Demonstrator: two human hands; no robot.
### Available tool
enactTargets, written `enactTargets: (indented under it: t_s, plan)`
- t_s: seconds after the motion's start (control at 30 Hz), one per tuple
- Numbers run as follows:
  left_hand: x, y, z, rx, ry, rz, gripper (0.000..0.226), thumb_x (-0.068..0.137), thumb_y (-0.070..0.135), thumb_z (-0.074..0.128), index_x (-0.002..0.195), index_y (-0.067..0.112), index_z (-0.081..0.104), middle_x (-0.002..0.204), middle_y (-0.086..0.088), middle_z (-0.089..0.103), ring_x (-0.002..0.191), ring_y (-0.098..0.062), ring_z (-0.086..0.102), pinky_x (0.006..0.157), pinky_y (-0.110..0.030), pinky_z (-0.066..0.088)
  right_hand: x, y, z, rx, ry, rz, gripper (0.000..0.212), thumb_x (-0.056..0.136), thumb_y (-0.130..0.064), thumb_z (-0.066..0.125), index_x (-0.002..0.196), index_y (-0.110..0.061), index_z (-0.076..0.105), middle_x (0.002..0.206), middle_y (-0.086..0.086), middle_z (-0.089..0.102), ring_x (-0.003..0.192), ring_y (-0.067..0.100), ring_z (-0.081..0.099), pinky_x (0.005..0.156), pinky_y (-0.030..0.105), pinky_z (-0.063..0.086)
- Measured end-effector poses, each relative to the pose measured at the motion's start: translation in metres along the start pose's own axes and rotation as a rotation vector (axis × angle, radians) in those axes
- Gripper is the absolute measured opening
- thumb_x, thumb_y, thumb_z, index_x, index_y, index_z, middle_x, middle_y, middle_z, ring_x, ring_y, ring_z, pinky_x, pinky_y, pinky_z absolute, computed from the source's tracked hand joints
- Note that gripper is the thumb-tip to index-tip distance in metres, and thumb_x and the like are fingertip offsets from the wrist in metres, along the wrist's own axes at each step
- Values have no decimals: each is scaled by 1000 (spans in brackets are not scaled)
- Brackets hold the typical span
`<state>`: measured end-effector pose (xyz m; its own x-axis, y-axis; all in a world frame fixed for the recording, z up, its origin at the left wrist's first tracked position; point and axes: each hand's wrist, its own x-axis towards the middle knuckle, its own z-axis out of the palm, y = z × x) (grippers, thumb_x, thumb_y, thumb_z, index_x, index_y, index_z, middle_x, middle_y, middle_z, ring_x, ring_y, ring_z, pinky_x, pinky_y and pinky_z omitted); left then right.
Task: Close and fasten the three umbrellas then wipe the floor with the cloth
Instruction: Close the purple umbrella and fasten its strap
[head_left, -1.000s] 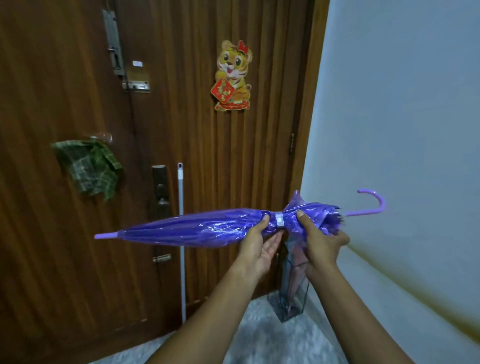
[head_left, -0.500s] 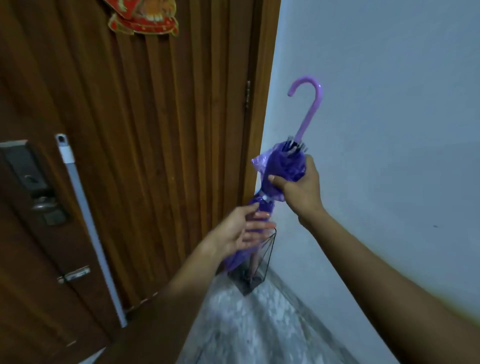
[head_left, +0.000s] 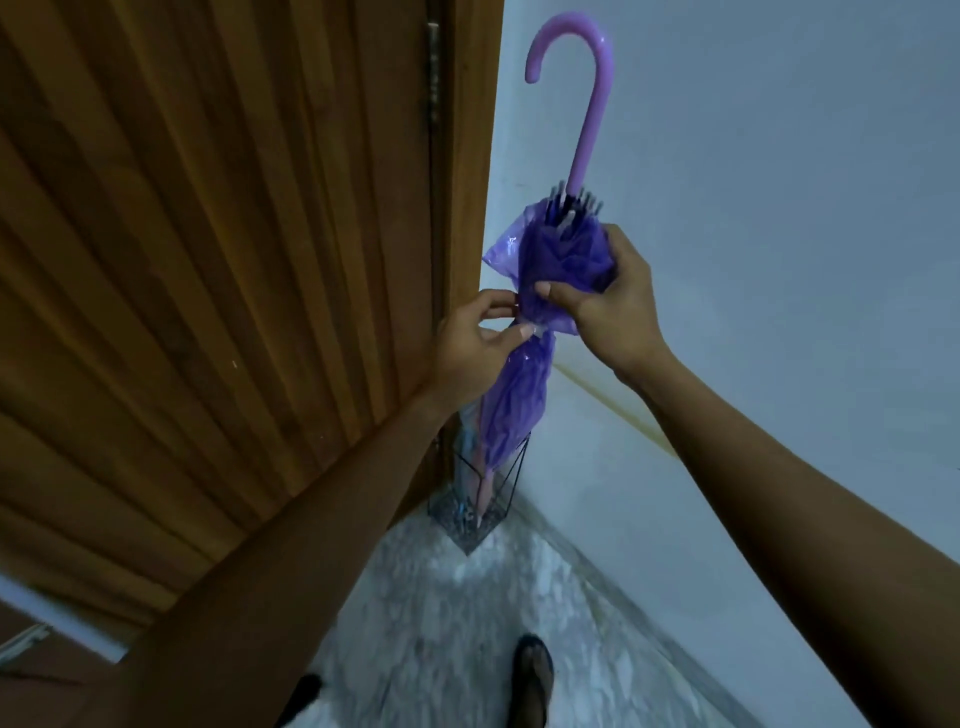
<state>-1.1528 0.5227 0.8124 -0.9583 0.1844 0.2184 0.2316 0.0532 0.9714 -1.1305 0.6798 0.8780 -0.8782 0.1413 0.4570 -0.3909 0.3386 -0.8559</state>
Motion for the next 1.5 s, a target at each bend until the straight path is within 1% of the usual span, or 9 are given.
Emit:
enactTargets:
  t_s: [0.33, 0.47, 0.53, 0.63, 0.8, 0.87, 1.0, 1.13, 1.5]
  plan:
    - [94, -138, -4, -1, 110, -268, 24, 92, 6, 63, 84, 27, 71, 79, 11, 75, 83, -9, 69, 82, -34, 52, 85, 182, 60, -17, -300, 90, 47, 66, -10, 84, 106, -20, 61, 89, -14, 67, 80, -3, 63, 72, 20, 48]
    - [116, -209, -4, 4, 155, -380, 23, 94, -10, 58, 79, 7, 65, 73, 4, 68, 75, 3, 66, 80, -16, 52, 90, 269, 91, -33, -393, 213, 48, 63, -11, 81, 106, -18, 61, 91, -10, 68, 79, 4, 64, 70, 17, 47]
    - [119, -248, -1, -18, 212, -438, 39, 94, -6, 61, 76, 25, 75, 76, 7, 74, 82, -6, 69, 87, -26, 55, 85, 312, 107, -70, -442, 288, 52, 67, -8, 84, 114, -11, 62, 98, -3, 69, 83, 11, 63, 73, 11, 46]
    - [114, -306, -2, -86, 227, -564, 6, 83, 23, 72, 85, 24, 77, 87, -3, 75, 93, -27, 64, 100, -51, 48, 68, 374, 132, -139, -512, 435, 48, 73, -5, 85, 118, -7, 67, 98, -5, 65, 82, 5, 60, 71, -5, 37]
    - [100, -429, -5, 175, 110, -728, 33, 81, 52, 53, 96, 33, 75, 108, -16, 74, 104, -39, 67, 95, -58, 52, 25, 476, 169, -246, -546, 520, 18, 79, -12, 79, 97, -8, 79, 90, 10, 77, 86, 24, 69, 82, 24, 53]
    - [99, -450, 0, 221, 71, -776, 37, 89, 48, 51, 105, 24, 74, 113, -15, 73, 107, -35, 67, 96, -54, 53, 8, 504, 180, -238, -567, 576, 17, 82, -12, 78, 98, -7, 80, 91, 9, 78, 85, 19, 71, 80, 12, 49]
    - [104, -475, 6, 148, 177, -803, 28, 98, 26, 52, 101, 44, 74, 122, -13, 71, 113, -35, 66, 100, -48, 52, -6, 530, 201, -217, -496, 611, 15, 87, -18, 75, 100, -10, 78, 93, 6, 78, 78, 13, 68, 69, 3, 45]
    - [105, -493, -3, 140, 231, -796, 27, 90, 45, 50, 99, 65, 66, 130, -5, 67, 120, -29, 63, 104, -52, 49, -7, 526, 218, -234, -431, 564, 30, 87, -29, 73, 111, -11, 73, 103, 7, 77, 92, 17, 70, 83, 23, 54]
    - [95, -379, -32, 220, 163, -893, 27, 99, 15, 57, 124, 19, 67, 117, -10, 68, 107, -25, 62, 96, -33, 49, -7, 430, 191, -350, -387, 604, 40, 83, -31, 72, 123, -23, 67, 112, 6, 75, 102, 25, 69, 84, 37, 58]
